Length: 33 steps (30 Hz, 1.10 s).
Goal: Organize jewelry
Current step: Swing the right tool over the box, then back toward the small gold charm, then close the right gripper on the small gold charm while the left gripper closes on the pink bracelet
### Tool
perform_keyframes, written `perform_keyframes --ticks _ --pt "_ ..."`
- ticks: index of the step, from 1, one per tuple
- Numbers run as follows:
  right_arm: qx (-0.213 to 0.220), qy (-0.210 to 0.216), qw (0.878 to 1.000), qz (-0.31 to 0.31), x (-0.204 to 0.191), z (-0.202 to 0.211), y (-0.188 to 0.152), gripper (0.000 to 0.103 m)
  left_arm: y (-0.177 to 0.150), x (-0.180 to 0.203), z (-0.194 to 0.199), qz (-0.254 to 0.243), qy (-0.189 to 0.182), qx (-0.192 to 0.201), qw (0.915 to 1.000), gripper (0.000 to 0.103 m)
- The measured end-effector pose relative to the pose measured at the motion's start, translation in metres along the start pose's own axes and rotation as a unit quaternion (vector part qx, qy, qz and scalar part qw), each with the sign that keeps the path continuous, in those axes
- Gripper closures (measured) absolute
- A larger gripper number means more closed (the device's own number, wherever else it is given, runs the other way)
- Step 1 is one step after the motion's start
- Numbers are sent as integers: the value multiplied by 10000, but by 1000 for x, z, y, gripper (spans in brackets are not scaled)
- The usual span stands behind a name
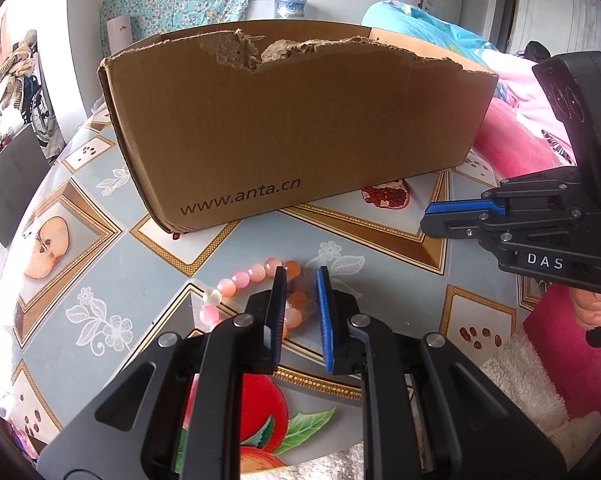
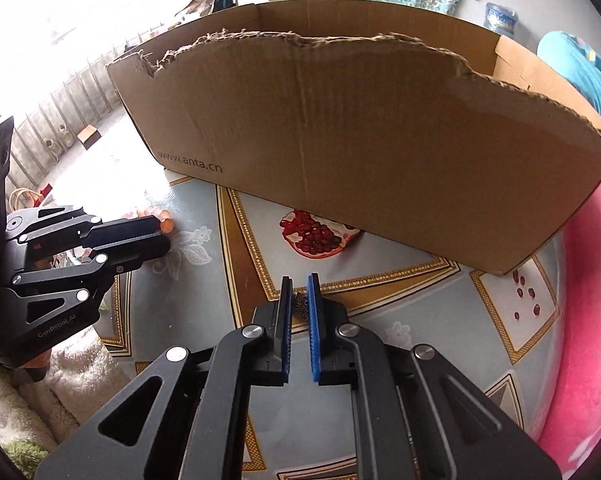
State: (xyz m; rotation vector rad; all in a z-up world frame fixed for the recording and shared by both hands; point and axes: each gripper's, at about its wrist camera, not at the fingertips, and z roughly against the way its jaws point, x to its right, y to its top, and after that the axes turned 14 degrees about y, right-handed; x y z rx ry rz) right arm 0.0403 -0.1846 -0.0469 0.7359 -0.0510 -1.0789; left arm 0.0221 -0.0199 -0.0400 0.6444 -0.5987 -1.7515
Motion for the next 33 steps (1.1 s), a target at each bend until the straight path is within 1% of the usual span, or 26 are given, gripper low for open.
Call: perform_keyframes --ticks 4,5,11,14,16,18,19,20,22,27,29,31,33 --pt "113 43 9996 -269 5 5 -12 96 1 3 0 -39 -75 23 10000 89" --pt "144 44 9993 -330 7 7 -14 100 2 5 -1 -38 -95 24 9999 89" --pt "524 45 9964 -669 18 31 -22 100 4 9 -2 -93 -162 56 9998 89" --pt "744 166 9921 -996 25 43 -27 99 3 10 -3 -121 -171 78 9998 89" --pt "819 172 9895 -1181 25 47 -34 98 3 10 -2 -138 -161 96 9997 89" --pt "820 236 9888 -1222 21 44 -39 95 2 10 -2 -151 -157 103 9997 89" --pt "772 230 9899 -1166 18 42 -41 91 3 10 -2 -156 -161 101 9997 89" --pt "691 159 9915 -1089 15 38 -42 90 3 10 -2 -161 -163 96 9997 89" --pt "550 62 9936 -982 12 30 -42 90 3 11 -2 -173 -164 88 9997 89" --pt "424 -67 9953 -866 10 23 -37 90 4 10 -3 -126 -187 69 9997 89" --pt "395 37 9951 -911 8 19 -37 89 4 9 -3 -110 -209 64 9997 89" --pt "371 241 9941 -987 3 17 -35 89 4 8 -3 -108 -229 64 9997 89" --pt "356 306 9940 -988 0 16 -35 89 4 7 -3 -94 -252 58 9996 89"
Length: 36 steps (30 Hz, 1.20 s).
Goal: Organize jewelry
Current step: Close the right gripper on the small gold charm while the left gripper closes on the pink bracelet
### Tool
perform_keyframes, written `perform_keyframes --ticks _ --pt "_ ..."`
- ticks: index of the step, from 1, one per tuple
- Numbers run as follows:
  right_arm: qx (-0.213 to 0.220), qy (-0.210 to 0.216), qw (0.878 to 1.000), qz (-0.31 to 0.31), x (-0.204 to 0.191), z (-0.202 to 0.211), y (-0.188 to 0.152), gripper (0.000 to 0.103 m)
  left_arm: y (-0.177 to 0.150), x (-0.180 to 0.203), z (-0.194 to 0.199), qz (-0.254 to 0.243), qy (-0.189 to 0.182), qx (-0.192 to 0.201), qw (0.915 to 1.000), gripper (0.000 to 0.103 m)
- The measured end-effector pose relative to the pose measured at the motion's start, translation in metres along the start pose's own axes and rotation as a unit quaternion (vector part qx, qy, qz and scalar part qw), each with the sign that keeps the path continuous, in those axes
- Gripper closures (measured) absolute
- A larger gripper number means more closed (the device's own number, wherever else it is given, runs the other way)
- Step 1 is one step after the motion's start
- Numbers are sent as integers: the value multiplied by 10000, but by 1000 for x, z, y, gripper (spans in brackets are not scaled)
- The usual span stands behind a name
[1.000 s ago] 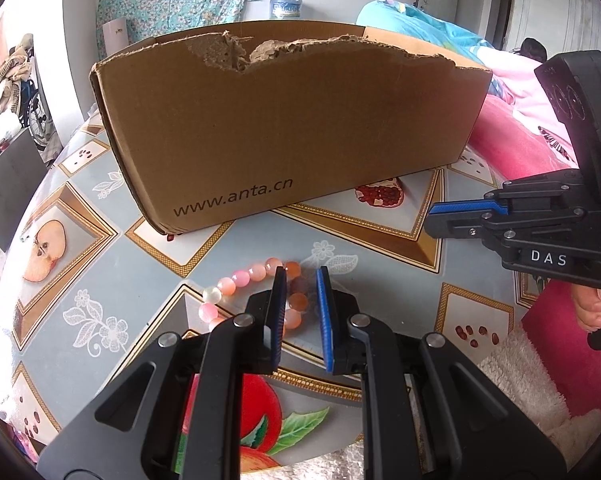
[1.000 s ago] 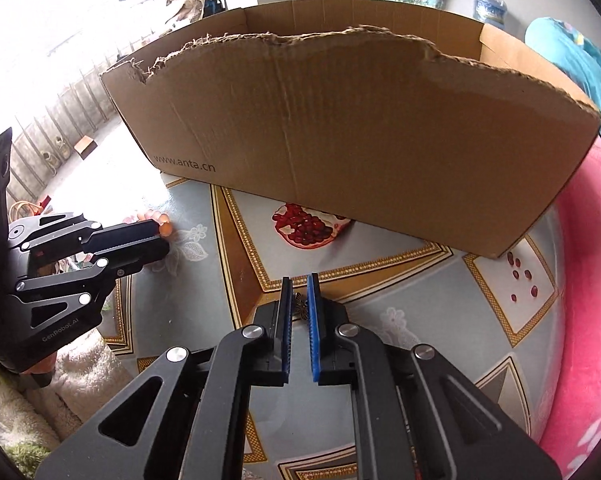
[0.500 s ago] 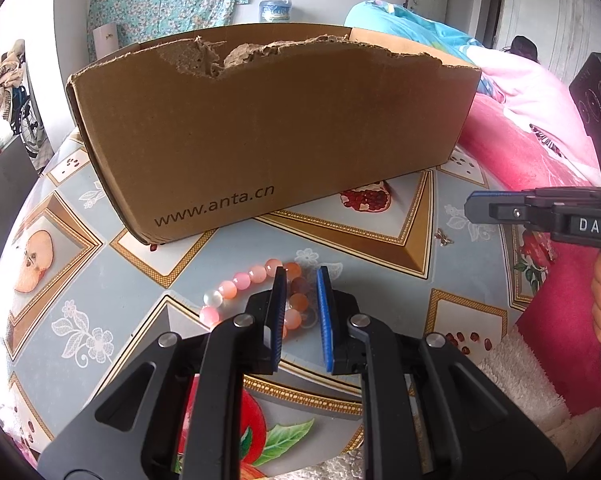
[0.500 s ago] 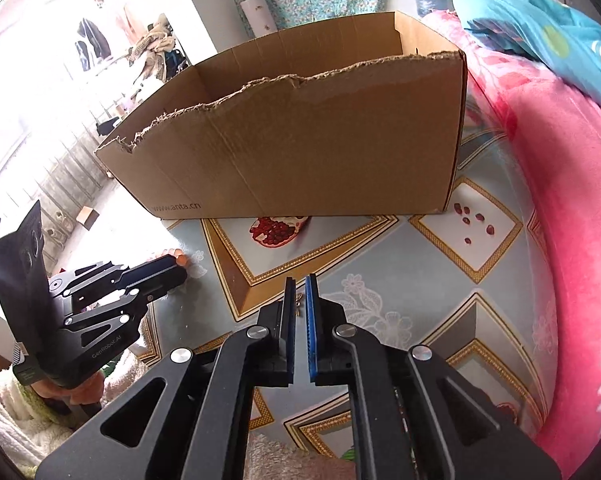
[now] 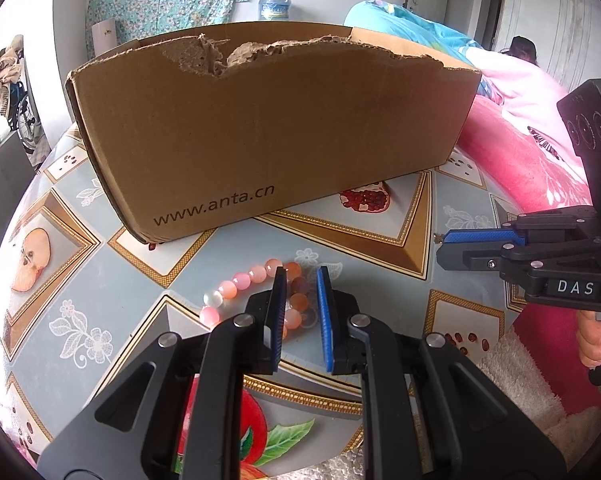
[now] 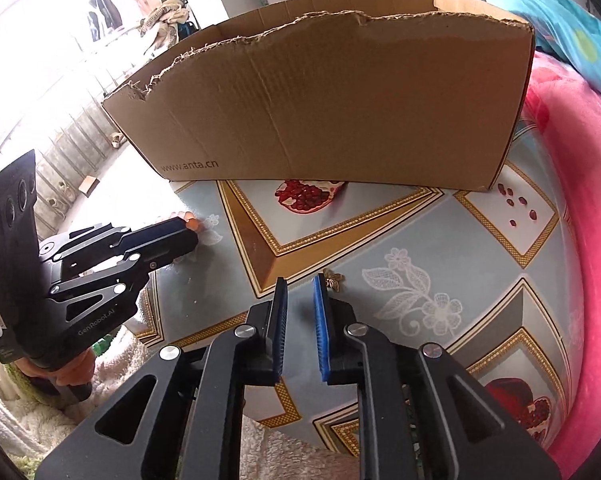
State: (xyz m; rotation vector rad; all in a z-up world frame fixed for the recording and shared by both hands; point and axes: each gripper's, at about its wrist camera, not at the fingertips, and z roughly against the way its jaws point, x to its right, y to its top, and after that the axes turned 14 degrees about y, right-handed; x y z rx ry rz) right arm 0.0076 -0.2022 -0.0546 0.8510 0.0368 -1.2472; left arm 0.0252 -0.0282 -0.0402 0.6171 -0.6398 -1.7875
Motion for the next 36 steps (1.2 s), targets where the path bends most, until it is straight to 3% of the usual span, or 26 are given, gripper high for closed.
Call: perform_keyframes --ticks 2,5,19,28,36 --pt "27 -51 10000 47 -1 1 1 88 0 -1 0 3 -14 0 10000 89" --pt "41 -392 9990 195 -2 3 3 78 0 -2 0 13 -39 -6 10000 89" --pt "-254 -789 9926 887 -10 -8 7 78 0 -3 -1 5 -60 -21 10000 89" --pt "-196 -897 9957 70 -13 -6 5 78 1 -5 -2 75 -89 -61 9999 89" --pt "-34 -1136 9935 -6 -19 -12 3 80 1 -9 -2 148 -193 -85 9997 89"
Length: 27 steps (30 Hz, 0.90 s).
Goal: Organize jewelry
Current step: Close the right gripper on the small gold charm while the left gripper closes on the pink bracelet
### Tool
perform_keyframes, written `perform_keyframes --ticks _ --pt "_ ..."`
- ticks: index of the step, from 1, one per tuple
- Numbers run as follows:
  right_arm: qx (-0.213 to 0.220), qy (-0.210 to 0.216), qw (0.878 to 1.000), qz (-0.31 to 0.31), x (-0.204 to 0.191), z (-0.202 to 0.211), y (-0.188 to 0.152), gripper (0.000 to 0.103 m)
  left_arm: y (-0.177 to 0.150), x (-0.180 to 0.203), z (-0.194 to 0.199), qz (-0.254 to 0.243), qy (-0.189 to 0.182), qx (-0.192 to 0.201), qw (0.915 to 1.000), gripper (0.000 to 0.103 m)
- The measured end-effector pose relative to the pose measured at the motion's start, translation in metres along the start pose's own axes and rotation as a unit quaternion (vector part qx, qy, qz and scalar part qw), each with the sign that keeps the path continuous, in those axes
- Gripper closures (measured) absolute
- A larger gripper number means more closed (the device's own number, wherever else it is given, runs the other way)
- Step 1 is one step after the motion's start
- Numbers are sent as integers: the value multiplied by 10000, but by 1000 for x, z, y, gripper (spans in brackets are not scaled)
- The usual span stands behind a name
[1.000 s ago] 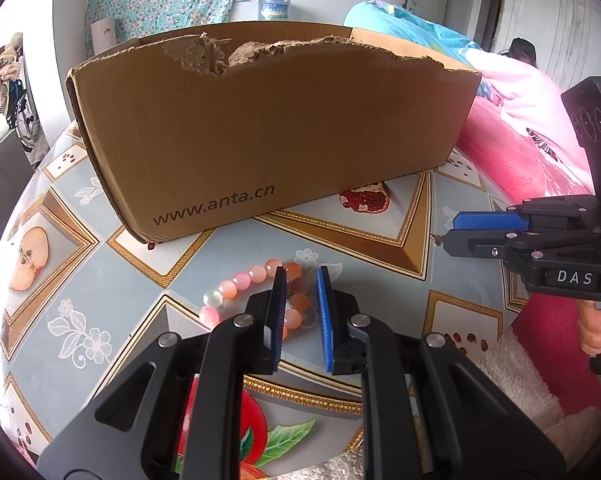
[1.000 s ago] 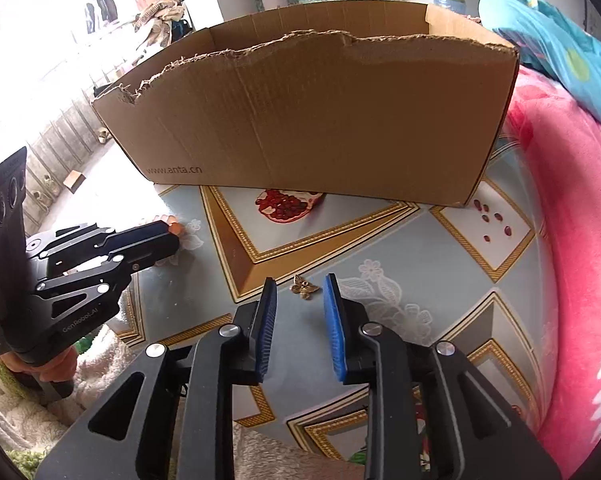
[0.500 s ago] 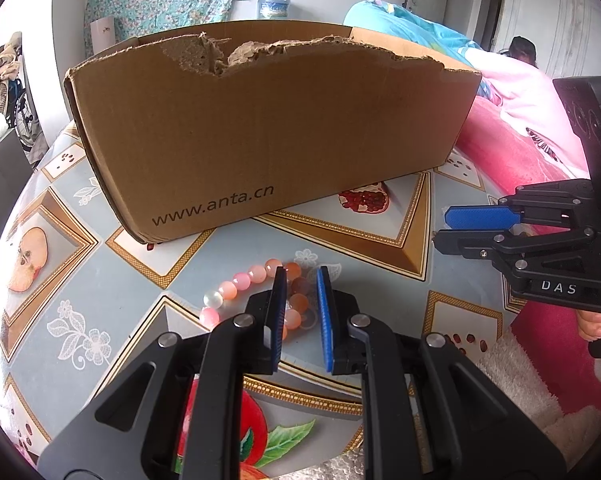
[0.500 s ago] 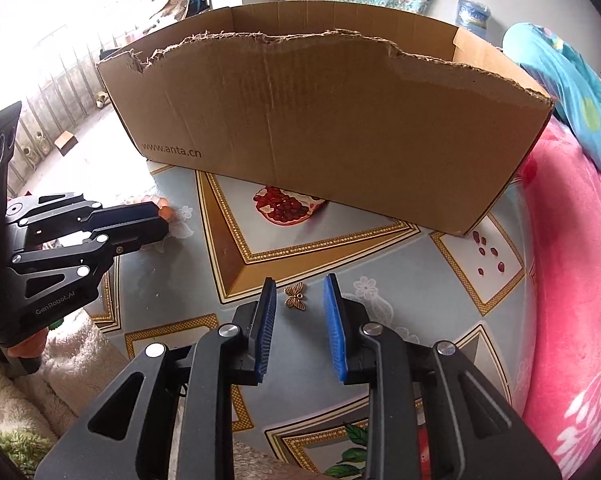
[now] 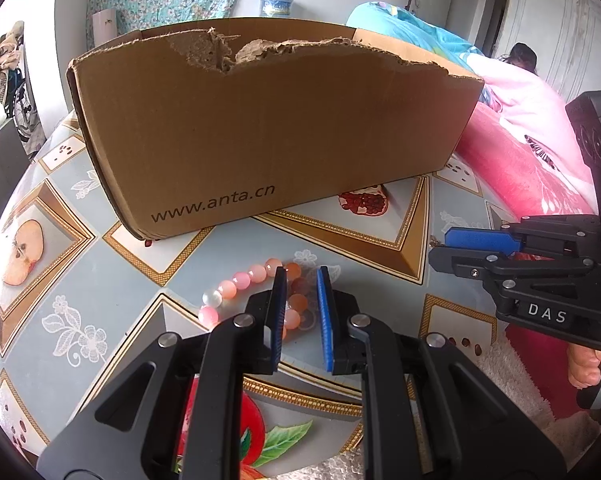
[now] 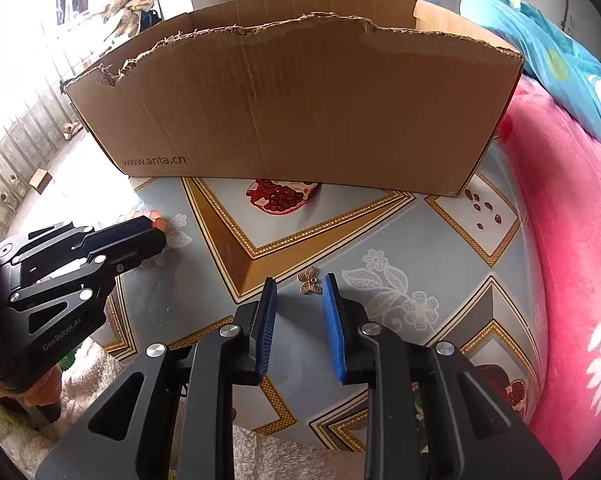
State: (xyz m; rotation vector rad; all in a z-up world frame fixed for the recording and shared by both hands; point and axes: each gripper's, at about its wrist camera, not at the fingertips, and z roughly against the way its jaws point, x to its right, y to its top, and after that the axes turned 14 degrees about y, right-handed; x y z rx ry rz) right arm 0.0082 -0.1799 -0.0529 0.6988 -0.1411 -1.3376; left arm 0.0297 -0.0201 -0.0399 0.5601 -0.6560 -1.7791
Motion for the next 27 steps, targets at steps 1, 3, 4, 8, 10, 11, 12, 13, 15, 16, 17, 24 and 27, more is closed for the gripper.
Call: perform_keyframes --ticks 1,3,4,8,10,11,12,13,15,16,17,24,27 --pt "27 -34 10000 -6 -1 0 0 81 0 -1 0 20 -15 -6 10000 89" --pt "85 -116 9999 -8 -2 -1 0 83 0 -2 0 61 -41 -23 10000 89" --pt "124 -136 9998 -20 -2 -1 0 83 0 -2 0 78 -58 -30 9999 89" --pt "228 -235 9995 -11 -6 -3 0 84 0 -3 0 105 -92 -32 9999 89" --pt "238 -212 9995 -4 -7 -3 -1 86 -1 -3 0 111 -108 -34 9999 89" --pt "233 -190 9995 5 -6 -3 -1 86 0 -2 -1 119 -117 -36 9999 89" --pt "212 -170 9996 30 -7 -3 -1 87 0 -2 -1 125 -125 -38 9998 89" --pt "175 -141 9997 69 -8 -3 -1 88 0 -3 -1 127 -132 -39 9998 89" --pt "57 -77 9998 179 -7 -6 5 89 0 -4 -1 133 -146 -40 9998 89" --pt "-14 -31 9998 210 -6 -6 7 90 0 -4 -1 139 -154 -40 9998 89" --pt "-85 19 9997 216 -4 -7 9 91 -1 -5 0 143 -158 -39 9998 89" --pt "-477 139 9985 209 3 -9 23 96 -1 -6 0 137 -161 -35 9998 89" --pt "-524 288 9982 102 9 -8 27 96 -1 -6 1 118 -174 -17 9998 89"
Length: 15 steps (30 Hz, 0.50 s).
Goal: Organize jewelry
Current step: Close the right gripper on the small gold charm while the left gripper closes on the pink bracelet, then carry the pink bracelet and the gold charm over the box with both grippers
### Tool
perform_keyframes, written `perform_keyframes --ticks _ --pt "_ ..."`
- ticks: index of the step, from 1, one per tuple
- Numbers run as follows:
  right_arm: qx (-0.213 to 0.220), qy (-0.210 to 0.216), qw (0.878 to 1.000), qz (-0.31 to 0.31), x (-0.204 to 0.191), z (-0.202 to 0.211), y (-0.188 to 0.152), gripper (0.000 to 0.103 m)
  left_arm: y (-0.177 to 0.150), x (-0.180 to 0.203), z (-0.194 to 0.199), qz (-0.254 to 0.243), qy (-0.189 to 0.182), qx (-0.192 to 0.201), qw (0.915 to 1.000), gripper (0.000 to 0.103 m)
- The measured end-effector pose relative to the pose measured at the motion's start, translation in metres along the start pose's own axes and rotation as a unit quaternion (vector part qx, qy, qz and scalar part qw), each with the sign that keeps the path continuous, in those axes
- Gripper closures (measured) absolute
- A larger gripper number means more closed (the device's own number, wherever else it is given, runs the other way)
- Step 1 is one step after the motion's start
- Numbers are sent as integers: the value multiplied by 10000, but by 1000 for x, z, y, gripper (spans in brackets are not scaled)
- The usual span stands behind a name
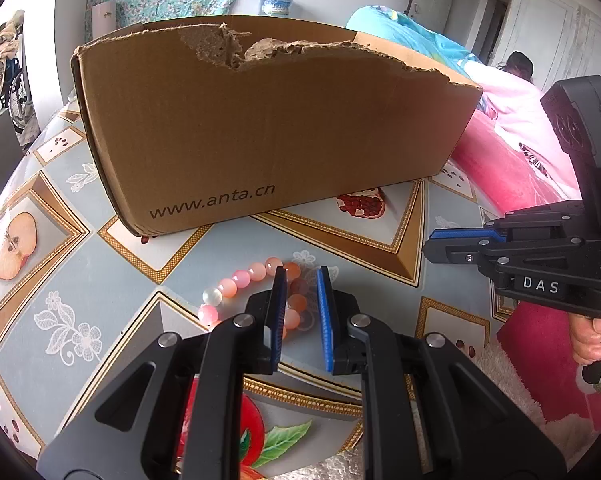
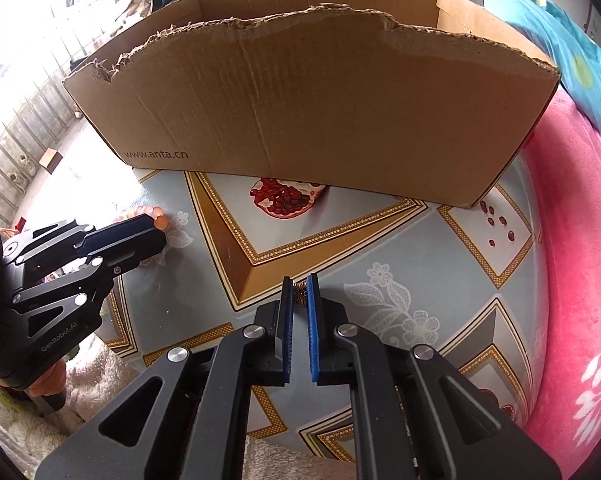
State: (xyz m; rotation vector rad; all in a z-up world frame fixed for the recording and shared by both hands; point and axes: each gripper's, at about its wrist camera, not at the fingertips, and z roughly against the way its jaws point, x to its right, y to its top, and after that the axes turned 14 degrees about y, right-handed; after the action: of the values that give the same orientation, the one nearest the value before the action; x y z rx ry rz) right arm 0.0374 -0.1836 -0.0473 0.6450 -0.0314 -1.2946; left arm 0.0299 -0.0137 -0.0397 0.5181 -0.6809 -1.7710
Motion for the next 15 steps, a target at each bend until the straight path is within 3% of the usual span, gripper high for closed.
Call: perform_keyframes --ticks 10,15 --pt "128 250 9993 -237 15 15 2 96 1 12 -1 -237 204 -24 9995 89" --pt "368 406 9981 -299 27 34 0 96 4 12 -3 -269 303 -56 9992 95"
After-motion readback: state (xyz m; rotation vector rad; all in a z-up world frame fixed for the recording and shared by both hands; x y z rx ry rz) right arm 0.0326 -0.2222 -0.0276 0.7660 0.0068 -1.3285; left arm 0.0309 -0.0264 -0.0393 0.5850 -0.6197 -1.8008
